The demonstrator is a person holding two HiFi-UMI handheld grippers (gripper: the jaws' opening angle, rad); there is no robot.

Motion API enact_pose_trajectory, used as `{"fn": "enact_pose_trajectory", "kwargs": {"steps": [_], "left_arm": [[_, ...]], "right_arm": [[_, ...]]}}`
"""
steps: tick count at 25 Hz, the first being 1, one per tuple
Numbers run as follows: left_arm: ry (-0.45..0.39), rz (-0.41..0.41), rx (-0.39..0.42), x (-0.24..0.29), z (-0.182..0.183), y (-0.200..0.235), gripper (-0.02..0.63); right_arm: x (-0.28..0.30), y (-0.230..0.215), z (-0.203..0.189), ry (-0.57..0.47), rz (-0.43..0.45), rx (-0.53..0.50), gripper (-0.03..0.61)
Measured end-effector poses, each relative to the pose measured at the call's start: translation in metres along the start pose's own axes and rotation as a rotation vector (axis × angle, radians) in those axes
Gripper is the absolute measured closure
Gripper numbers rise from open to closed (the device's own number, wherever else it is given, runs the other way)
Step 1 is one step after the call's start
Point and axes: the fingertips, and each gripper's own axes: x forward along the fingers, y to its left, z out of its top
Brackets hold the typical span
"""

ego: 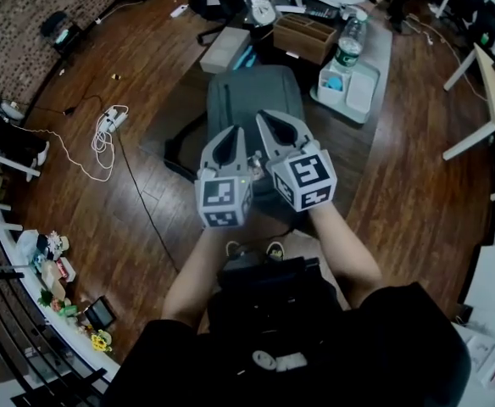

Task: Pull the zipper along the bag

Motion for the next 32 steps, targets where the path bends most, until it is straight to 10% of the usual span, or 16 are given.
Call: {"fn": "enact_pose_trajectory", "kwargs": {"steps": [14,21,25,28,32], "left_arm": [[0.038,-0.021,0.021,0.126,-0.091,0.088,0.623],[0.059,-0.112,-0.012,0.15,-0.145,0.092,0.623],[0.06,-0.16,0.002,0.152,-0.155,0.085,0.623],[0.054,-0.177,-0.03,0.153,-0.155,0.088,0.623],[0.064,-0.195,-0.063,0.154,-0.154,0.089,0.623]], "right_arm": [[0.133,-0.067,-0.013,0.112,0.006,-0.131,0.569],[0.234,-0.082,-0.071,0.513,0.385,-0.296,0.555],[0.255,-0.088,-0.152,0.894,0.68,-0.151,0.551],[0.26,-0.083,-0.189,1.113,0.826,0.005,0.36],[0.274,-0.086,-0.224,1.253,0.924,-0.159,0.36]]}}
